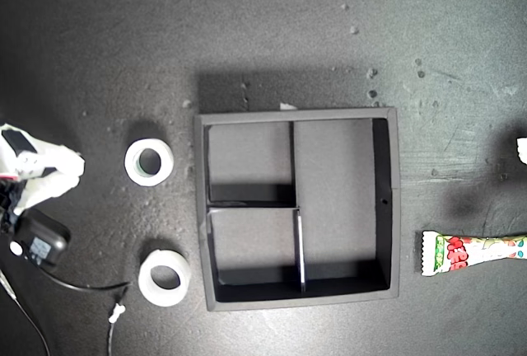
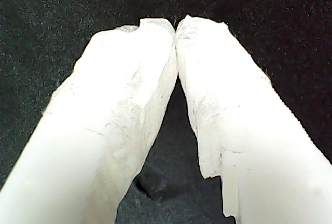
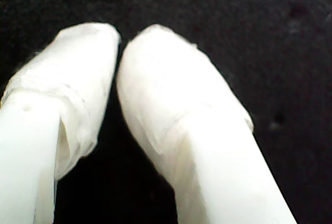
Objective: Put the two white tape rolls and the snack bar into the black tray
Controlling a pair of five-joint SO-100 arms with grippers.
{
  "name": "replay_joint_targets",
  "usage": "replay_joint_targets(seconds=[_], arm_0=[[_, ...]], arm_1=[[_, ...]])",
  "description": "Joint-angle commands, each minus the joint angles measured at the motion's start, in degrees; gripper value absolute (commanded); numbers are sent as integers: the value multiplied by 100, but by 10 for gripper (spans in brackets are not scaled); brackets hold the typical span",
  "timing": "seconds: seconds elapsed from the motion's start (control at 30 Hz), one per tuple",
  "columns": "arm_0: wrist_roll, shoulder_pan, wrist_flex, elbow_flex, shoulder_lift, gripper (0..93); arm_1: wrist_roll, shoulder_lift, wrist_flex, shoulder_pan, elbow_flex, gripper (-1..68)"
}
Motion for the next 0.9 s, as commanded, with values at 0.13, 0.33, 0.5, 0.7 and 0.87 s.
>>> replay_joint_targets(seconds=[0.13,0.33,0.5,0.7,0.87], arm_0=[[44,-70,202,325,272,3],[44,-70,202,325,272,3],[44,-70,202,325,272,3],[-141,-70,202,325,272,3],[-88,-88,211,325,272,3]], arm_1=[[-62,-35,70,-18,70,-1],[-62,-35,70,-18,70,-1],[-62,-35,70,-18,70,-1],[-62,-35,70,-18,70,-1],[-44,-35,70,70,70,-1]])
